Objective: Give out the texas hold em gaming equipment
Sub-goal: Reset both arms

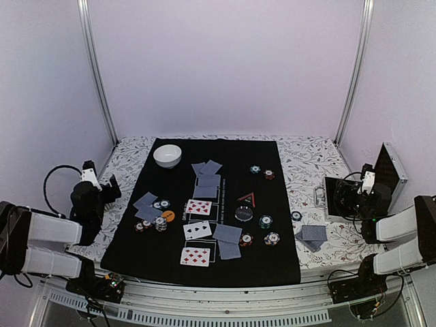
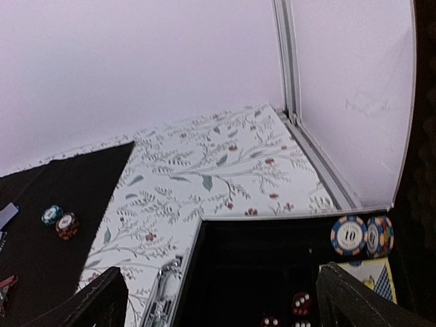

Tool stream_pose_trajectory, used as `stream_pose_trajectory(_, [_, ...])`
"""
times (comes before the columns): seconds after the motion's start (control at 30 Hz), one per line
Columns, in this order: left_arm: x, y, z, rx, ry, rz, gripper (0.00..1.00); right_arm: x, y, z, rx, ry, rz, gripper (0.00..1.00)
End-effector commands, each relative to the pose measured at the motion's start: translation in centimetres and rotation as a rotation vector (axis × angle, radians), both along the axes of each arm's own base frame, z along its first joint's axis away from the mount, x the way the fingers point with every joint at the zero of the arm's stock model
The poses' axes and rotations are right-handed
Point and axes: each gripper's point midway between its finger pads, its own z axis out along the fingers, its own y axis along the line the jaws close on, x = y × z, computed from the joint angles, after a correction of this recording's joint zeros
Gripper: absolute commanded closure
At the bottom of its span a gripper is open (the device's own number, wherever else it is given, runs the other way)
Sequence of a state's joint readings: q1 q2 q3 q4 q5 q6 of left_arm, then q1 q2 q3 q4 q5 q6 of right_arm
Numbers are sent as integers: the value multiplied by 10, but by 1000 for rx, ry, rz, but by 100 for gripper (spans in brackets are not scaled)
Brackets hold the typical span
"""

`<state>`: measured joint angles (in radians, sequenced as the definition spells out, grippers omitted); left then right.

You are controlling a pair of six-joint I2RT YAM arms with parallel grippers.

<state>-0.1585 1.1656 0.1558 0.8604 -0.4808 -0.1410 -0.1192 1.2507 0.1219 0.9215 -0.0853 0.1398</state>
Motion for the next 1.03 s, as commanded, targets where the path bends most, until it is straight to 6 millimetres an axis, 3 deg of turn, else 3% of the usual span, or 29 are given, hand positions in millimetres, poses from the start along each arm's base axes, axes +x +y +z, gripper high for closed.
stream_pose_trajectory(0.0, [1, -6, 36, 39, -192, -41, 2, 13, 4, 63, -73, -289, 41, 1])
stream_pose_trajectory(0.2, [14, -11, 42, 164, -213, -68, 2, 25, 15, 49, -99, -283, 115, 1])
stream_pose_trajectory(0.27, [17, -11, 26, 164, -222, -97, 2, 36, 19, 44, -96, -243, 145, 1])
stream_pose_trajectory(0.3, [15, -11, 32, 201, -262, -85, 2, 37, 21, 43, -103, -240, 161, 1])
stream_pose_trajectory(0.4, [22, -14, 20, 162, -183, -127, 2, 35, 22, 43, -112, -244, 166, 1])
stream_pose_trajectory(0.47, [27, -8, 25, 169, -205, -100, 2, 35, 22, 43, -111, -242, 164, 1])
stream_pose_trajectory(0.7, [43, -8, 12, 152, -120, -108, 2, 35, 22, 43, -112, -243, 164, 1])
stream_pose_trajectory(1.0, [46, -5, 12, 138, -120, -118, 2, 37, 21, 43, -111, -240, 162, 1])
